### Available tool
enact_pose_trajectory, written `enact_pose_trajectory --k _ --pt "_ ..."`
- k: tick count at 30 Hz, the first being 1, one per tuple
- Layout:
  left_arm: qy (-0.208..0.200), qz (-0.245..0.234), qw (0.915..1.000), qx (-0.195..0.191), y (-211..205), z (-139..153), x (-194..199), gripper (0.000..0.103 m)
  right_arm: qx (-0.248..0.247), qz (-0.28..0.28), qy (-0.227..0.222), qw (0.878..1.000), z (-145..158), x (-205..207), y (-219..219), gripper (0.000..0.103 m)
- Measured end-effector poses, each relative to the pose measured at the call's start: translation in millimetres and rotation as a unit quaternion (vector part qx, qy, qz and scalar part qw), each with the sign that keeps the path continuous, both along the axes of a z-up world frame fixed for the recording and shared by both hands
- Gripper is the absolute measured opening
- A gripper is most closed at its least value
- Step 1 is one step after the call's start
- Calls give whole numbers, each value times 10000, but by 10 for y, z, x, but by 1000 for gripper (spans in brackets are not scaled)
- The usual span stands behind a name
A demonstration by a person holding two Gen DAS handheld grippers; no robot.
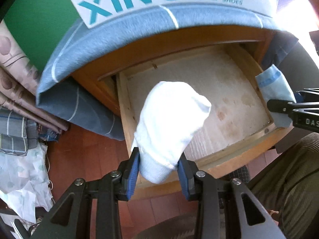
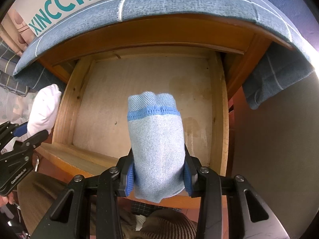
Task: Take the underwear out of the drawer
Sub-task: 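Lift the white rolled sock with the left tool and carry it to the box, then lower the white rolled sock into the box and open the left tool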
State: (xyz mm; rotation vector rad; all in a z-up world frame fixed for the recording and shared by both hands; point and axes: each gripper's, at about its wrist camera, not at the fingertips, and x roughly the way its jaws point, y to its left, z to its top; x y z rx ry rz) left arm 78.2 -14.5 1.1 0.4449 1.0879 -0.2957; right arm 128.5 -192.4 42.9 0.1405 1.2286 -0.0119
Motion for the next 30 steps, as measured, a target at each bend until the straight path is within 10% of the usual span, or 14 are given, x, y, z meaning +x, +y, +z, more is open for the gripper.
enact_pose_trajectory --k 15,30 --pt "-602 116 9919 -1110 354 1200 -284 36 98 -22 -30 9999 37 -45 -22 36" --pt "-1518 204 9744 -1645 258 2595 586 36 156 -34 -35 9999 28 -32 -26 36"
